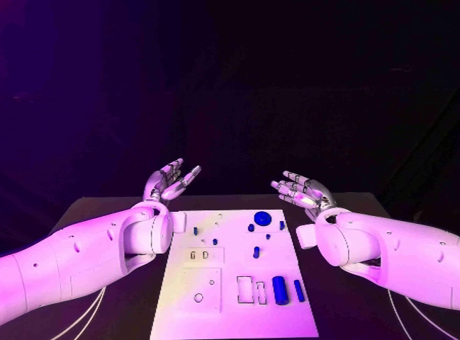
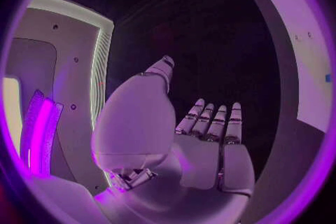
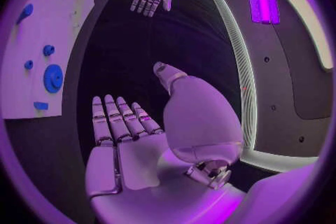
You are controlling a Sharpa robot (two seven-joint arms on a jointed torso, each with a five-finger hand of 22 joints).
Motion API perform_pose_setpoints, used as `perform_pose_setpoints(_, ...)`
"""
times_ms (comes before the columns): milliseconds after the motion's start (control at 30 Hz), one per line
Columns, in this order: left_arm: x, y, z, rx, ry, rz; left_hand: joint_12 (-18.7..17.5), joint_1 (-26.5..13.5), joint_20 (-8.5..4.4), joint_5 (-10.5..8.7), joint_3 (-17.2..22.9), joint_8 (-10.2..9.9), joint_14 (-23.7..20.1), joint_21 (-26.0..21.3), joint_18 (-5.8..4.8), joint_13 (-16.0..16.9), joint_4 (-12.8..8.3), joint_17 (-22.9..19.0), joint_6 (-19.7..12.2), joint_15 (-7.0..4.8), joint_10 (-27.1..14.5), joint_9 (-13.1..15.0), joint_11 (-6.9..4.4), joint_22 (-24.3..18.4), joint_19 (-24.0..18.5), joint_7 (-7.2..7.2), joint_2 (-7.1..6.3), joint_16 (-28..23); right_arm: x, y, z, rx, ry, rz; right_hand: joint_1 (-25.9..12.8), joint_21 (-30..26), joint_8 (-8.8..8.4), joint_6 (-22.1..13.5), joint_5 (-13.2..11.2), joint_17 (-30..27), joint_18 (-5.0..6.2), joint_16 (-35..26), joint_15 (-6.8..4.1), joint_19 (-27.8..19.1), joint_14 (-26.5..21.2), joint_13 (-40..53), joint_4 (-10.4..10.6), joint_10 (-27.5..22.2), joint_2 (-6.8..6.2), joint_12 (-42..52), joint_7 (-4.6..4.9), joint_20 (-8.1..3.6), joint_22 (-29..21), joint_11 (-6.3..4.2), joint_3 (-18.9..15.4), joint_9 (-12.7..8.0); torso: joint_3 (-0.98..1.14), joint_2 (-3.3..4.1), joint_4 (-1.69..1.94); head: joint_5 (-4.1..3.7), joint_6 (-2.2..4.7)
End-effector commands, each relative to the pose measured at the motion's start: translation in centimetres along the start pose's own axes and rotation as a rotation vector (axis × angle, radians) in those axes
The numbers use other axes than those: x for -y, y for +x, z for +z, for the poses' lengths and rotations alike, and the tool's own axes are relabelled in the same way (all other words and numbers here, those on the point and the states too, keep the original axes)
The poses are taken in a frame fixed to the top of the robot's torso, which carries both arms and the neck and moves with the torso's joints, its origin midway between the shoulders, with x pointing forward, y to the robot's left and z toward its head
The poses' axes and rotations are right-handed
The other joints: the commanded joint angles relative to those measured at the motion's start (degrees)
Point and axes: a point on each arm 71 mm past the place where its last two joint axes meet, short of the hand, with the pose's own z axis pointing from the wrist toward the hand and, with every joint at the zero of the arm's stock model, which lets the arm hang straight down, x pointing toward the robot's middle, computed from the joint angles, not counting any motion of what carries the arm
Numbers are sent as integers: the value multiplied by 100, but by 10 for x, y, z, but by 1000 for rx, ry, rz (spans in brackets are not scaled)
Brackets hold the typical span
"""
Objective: Assemble the parts on the task board
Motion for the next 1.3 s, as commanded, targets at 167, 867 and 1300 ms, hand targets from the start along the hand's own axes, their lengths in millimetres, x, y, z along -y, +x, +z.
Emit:
perform_pose_setpoints(167, 3, 5, 3, -66, 22, -55, 209, 290, 212, -10, 176, 226, 1385, 480, 148, 111, 61, 235, 806, 172, 1191, 158, 349, 214, 1058, 401, 184, 364, 3, 8, 3, -179, 64, -21, 929, 597, 656, 2528, -78, 313, 466, 528, -309, 2404, 2698, 138, -605, 2935, -180, 305, 621, 27, 195, -252, 498, 392, 0, 1, 0, 0, 0)
perform_pose_setpoints(867, 40, -17, -26, -214, 70, -10, 325, 548, -470, -101, 1473, 1202, 5407, 2921, 291, 229, -223, 1986, 3426, -655, 5192, 822, -25, 1273, 4181, 221, -188, 2133, -60, -4, 22, -253, -331, -1008, 901, 2363, 1042, 4055, -101, 1348, 483, 1678, -1231, 4477, 5336, 187, -949, 4870, -478, 161, 133, -943, 1078, -905, 609, 757, -31, 560, 195, -147, -29)
perform_pose_setpoints(1300, 56, -6, -58, -359, 57, -24, 454, 115, -717, -109, 1855, 1170, 5595, 5579, 252, 508, -511, 4183, 3446, -879, 5688, 1138, -214, 3164, 4123, 115, -318, 5162, -62, 22, 26, -325, -327, -1398, 537, 6388, 907, 4049, -12, 6253, 19, 7018, -1362, 5848, 6216, 398, -601, 4797, -1048, 134, -22, -1156, 5370, -1024, 1058, 1139, -90, 861, 339, -310, 4)
